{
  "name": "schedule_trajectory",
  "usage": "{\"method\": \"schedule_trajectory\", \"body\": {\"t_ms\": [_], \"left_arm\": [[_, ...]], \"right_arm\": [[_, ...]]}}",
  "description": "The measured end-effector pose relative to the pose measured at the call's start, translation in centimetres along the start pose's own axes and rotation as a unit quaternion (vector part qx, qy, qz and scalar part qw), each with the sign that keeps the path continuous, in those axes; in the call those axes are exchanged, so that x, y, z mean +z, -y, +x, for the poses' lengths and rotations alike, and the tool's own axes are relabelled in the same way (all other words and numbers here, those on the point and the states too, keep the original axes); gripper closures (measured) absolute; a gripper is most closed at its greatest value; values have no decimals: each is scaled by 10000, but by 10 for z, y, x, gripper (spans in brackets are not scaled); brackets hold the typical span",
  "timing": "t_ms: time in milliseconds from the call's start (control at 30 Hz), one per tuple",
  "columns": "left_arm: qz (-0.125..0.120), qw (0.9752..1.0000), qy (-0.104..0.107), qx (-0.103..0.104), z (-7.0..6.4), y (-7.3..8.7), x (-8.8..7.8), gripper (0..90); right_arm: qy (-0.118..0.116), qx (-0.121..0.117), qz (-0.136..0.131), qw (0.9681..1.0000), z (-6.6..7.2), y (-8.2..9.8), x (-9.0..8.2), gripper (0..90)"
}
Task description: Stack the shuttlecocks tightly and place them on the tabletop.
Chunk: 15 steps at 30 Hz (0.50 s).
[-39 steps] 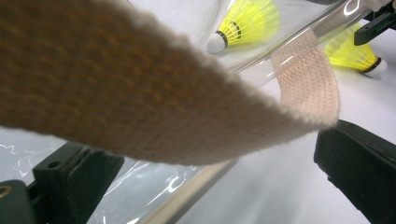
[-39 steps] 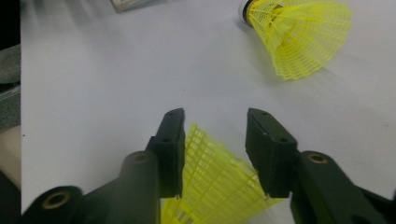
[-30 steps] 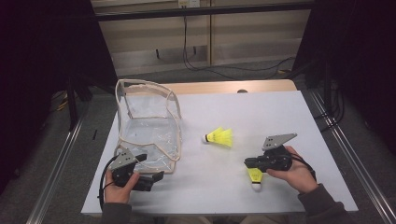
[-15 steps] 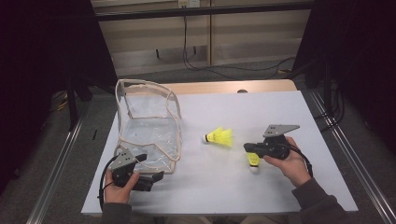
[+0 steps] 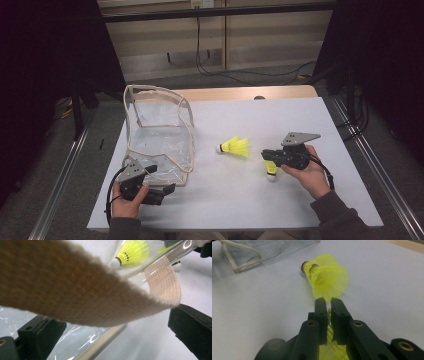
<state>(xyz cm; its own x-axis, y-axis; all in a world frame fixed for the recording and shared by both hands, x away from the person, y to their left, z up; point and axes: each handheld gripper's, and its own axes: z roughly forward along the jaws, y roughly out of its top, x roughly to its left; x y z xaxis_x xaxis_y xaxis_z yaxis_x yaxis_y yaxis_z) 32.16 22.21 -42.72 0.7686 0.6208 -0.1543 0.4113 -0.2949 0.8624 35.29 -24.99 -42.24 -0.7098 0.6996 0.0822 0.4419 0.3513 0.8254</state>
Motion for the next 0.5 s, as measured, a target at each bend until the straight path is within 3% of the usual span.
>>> {"method": "schedule_trajectory", "body": {"t_ms": [267, 500], "left_arm": [[-2, 10000, -5, 1, 0, 0, 0, 16], [5, 10000, -10, 4, 0, 0, 0, 16]], "right_arm": [[-106, 106, 18, 9999, 1, 4, -13, 774], [-131, 123, 83, 9998, 0, 7, -22, 778]]}}
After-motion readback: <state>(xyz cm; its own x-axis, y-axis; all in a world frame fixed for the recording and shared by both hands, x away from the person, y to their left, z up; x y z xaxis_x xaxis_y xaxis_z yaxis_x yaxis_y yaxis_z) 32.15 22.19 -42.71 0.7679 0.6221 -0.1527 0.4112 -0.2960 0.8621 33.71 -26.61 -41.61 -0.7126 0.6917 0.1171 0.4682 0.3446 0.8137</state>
